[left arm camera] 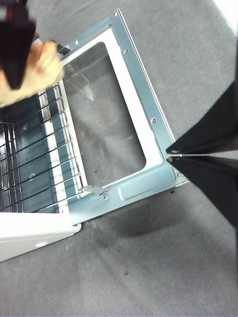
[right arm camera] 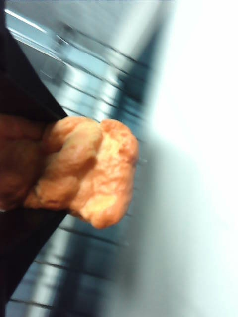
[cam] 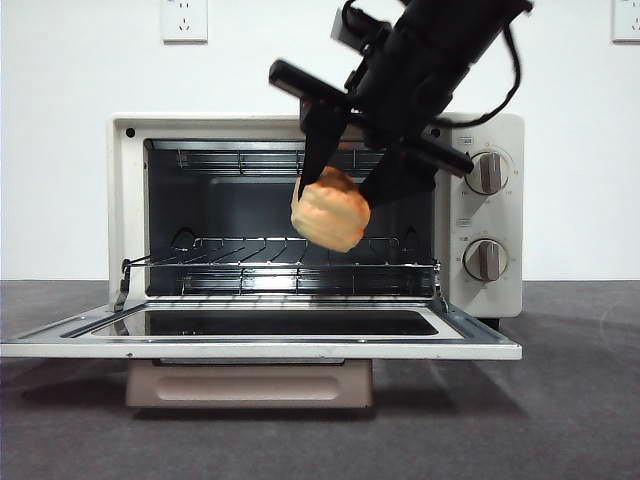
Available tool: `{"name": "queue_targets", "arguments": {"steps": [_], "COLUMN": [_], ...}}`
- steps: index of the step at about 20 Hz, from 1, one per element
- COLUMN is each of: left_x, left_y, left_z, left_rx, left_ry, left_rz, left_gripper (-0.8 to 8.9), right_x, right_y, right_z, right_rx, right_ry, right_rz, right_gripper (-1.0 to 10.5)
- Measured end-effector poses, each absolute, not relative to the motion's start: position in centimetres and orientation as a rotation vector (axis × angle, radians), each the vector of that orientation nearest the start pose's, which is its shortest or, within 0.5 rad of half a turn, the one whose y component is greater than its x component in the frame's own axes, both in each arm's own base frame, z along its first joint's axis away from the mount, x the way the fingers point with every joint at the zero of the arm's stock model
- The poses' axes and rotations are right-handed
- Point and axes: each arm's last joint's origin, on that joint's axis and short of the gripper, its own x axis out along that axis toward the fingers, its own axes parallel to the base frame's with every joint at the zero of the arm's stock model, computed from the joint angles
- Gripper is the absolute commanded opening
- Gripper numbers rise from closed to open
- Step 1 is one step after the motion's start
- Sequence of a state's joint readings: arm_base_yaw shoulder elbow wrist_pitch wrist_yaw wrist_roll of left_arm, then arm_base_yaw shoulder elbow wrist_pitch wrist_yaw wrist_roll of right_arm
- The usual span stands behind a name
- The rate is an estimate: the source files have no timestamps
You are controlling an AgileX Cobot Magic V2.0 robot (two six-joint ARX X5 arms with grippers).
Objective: The left arm flap open the oven, the right arm pick bread and place it into oven, the left arm flap close the oven
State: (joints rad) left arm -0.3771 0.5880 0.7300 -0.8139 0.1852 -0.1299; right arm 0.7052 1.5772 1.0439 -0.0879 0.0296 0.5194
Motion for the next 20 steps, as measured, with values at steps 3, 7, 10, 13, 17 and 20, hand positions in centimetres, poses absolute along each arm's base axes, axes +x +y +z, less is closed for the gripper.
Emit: {"name": "queue_targets", "arguments": {"steps": [3, 7, 10, 13, 17, 20], "left_x": [10.0, 10.0, 10.0, 10.0, 10.0, 10.0], "left_y": [-4.5, -4.5, -4.5, -4.5, -4.5, -4.5], "left_z": [28.4, 28.4, 28.4, 28.4, 28.4, 28.4], "left_rx": [-0.056, -0.055, -0.055, -0.055, -0.055, -0.055], "left_ry": [0.718, 0.718, 0.718, 0.718, 0.718, 0.718], "left_rz": [-0.495, -0.495, -0.495, -0.495, -0.495, -0.495], "left_gripper": [0.15, 0.15, 0.15, 0.15, 0.15, 0.15], "right_x": [26.8, 27.3, 27.4, 27.3, 27.3, 27.3], "right_y": [22.4, 22.6, 22.7, 22.7, 22.7, 22.7], "right_z": [23.0, 22.2, 22.1, 22.1, 22.0, 22.1], "right_rx": [0.256, 0.244, 0.245, 0.244, 0.242, 0.242], "right_ry": [0.698, 0.691, 0.691, 0.693, 0.696, 0.699], "right_rz": [0.401, 0.362, 0.359, 0.357, 0.355, 0.359], "right_gripper": [2.2, 2.3, 3.5, 4.0, 4.1, 4.5]}}
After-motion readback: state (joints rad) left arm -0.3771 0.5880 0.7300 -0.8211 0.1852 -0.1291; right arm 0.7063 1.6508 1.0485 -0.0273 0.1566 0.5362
